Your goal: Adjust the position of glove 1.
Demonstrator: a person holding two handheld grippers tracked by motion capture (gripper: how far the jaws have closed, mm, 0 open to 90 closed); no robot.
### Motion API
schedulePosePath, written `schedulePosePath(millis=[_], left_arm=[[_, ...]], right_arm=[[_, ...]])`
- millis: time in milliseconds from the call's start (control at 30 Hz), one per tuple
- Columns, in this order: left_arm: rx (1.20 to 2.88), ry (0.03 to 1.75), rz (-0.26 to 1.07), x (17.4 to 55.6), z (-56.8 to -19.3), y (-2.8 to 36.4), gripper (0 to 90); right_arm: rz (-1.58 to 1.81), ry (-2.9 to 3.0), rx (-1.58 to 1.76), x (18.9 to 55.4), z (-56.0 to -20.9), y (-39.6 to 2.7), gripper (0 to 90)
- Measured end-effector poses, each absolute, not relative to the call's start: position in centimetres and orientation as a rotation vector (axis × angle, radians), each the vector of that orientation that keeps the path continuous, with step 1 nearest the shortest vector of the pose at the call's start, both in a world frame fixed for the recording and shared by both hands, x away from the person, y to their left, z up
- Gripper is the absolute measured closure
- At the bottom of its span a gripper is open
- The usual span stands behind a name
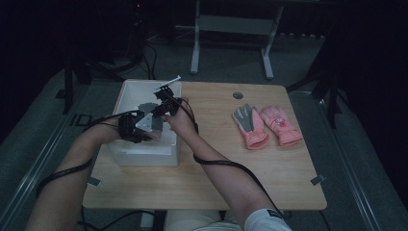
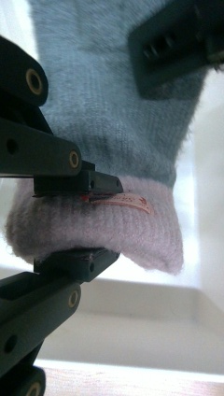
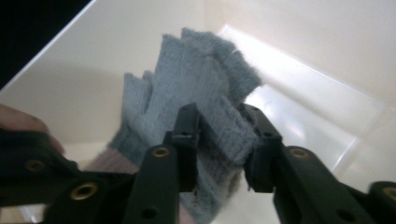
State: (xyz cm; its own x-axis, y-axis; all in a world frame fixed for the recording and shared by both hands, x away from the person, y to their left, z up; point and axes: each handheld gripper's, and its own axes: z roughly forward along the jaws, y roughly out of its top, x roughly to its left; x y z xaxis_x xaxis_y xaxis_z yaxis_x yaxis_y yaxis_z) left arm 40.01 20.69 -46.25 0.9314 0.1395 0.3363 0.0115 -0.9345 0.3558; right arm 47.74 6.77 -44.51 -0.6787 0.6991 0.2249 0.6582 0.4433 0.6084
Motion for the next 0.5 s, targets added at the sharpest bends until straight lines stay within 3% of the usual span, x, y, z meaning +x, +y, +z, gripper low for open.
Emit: schedulePosePath(millis=[200, 333, 400, 500], left_arm=[[2.928, 0.066, 0.430, 41.1, -47.7, 18.6, 68.1], [2.942, 0.088, 0.429, 41.5, -47.7, 18.3, 67.8], [2.903, 0.182, 0.380, 42.0, -47.3, 18.2, 60.2], [2.860, 0.322, 0.318, 41.9, -47.0, 18.3, 56.8]], right_arm=[[1.163, 2.543, 1.287, 48.3, -43.8, 5.4, 60.6], [1.182, 2.535, 1.298, 48.6, -43.4, 4.5, 59.6], [1.215, 2.543, 1.282, 48.5, -42.9, 3.7, 56.9], [1.231, 2.544, 1.254, 48.2, -42.3, 3.0, 54.6]])
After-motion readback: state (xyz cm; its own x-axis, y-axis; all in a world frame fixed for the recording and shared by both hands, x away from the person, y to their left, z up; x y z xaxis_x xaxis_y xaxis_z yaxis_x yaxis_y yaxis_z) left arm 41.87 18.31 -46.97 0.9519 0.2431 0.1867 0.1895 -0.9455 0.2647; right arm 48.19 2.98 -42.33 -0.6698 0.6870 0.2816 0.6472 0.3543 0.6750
